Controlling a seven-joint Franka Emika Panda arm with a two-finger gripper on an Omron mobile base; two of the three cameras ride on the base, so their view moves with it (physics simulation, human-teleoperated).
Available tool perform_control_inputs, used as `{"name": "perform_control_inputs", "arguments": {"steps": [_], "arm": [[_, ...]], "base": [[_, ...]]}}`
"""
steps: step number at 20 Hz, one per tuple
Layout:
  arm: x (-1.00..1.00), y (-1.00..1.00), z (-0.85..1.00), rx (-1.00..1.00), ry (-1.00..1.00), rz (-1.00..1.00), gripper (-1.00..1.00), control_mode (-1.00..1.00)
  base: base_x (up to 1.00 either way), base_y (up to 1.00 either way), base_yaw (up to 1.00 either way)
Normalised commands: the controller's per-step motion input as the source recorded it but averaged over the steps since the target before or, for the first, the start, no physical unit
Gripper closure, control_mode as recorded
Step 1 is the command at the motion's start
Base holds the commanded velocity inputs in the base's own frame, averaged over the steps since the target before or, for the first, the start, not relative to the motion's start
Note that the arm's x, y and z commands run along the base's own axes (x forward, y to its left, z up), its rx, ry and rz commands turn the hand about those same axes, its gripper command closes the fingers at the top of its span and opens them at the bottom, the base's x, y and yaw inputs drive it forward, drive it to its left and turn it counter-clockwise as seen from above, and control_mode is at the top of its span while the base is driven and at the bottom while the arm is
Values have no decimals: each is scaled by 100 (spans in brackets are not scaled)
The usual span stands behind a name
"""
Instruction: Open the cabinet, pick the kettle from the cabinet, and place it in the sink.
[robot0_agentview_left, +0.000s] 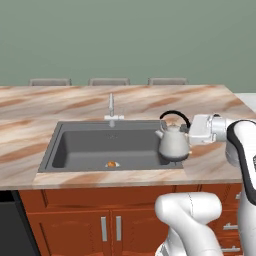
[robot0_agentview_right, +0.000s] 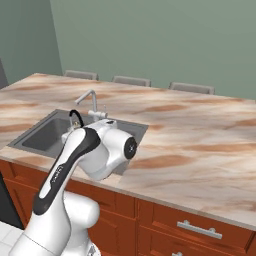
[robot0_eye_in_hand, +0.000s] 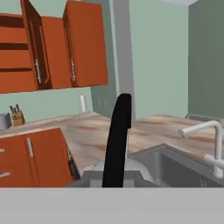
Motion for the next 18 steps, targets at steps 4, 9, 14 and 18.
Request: {"name": "perform_control_inputs", "arguments": {"steps": [4, 9, 14, 18], "arm": [[31, 5, -5, -6, 22, -1, 100, -100], [28, 7, -8, -8, 21, -9, 100, -100], [5, 1, -4, -1, 3, 0, 100, -100], [32, 18, -11, 0, 0, -20, 100, -100]], "base": [[0, 0, 0], [0, 0, 0], [0, 0, 0], [0, 0, 0]]}}
